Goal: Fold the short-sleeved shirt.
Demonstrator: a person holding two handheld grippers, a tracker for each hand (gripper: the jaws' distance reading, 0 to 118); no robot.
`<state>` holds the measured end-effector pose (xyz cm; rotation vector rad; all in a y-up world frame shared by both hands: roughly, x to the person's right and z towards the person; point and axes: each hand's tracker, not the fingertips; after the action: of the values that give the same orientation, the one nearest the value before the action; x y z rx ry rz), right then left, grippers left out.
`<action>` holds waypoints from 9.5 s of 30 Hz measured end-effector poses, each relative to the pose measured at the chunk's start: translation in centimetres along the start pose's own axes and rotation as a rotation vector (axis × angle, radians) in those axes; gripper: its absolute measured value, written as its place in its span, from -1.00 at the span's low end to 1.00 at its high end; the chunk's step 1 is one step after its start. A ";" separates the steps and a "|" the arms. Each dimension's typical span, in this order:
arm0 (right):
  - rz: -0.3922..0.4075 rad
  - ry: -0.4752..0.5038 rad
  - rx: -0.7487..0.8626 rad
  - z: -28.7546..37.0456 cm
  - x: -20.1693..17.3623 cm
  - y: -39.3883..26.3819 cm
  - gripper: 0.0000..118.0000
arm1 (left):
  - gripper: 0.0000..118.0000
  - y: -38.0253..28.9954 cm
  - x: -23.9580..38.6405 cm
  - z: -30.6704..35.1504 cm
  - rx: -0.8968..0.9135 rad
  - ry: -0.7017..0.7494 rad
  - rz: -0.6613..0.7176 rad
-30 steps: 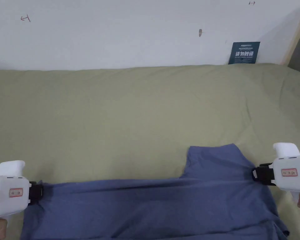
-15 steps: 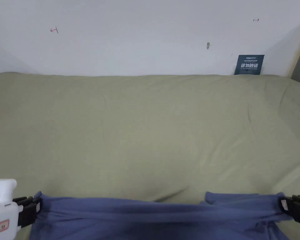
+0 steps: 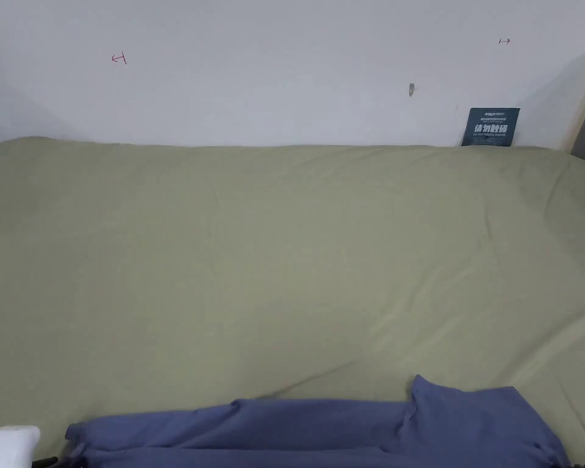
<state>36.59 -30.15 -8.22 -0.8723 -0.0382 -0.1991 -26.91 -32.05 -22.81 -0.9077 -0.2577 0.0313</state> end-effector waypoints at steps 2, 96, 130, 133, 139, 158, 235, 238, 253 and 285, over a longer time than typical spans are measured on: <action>0.002 0.001 0.002 0.0 -0.1 0.4 -0.81 | -0.87 0.2 0.7 0.3 -0.007 -0.004 0.002; 0.089 -0.185 0.611 6.0 -17.9 3.9 -0.97 | -0.84 9.4 -4.9 5.0 -0.225 -0.430 0.363; -0.102 -0.181 0.523 4.8 -13.4 1.3 -0.97 | -1.00 8.7 15.3 -4.1 -0.310 -0.525 0.170; -0.105 -0.177 0.515 4.8 -13.5 1.2 -0.97 | -1.00 7.3 19.2 -7.7 -0.358 -0.598 0.173; -0.094 -0.187 0.499 5.8 -13.2 0.7 -0.97 | -1.00 3.6 25.8 -13.8 -0.463 -0.649 0.154; -0.020 -0.144 0.496 4.1 -17.1 2.5 -0.97 | 0.19 6.5 3.3 -3.6 -0.234 -0.528 0.329; -0.117 -0.087 0.420 4.7 -13.6 1.1 -0.96 | -1.00 0.8 25.6 -11.0 -0.443 -0.799 0.229; -0.119 -0.029 0.374 4.1 -13.7 1.2 -0.96 | -1.00 0.8 25.4 -11.2 -0.419 -0.814 0.236; -0.309 0.680 -0.183 -13.5 -14.8 4.3 -0.96 | -1.00 8.9 11.2 -3.6 -0.328 -0.571 0.127; -0.351 0.792 -0.224 -14.0 -12.4 4.8 -0.97 | -0.63 6.6 8.2 -11.7 -0.399 -0.890 0.282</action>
<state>24.61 -35.88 -22.25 -0.9544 0.5822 -0.8787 -15.72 -35.89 -33.15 -1.2836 -0.9848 0.6749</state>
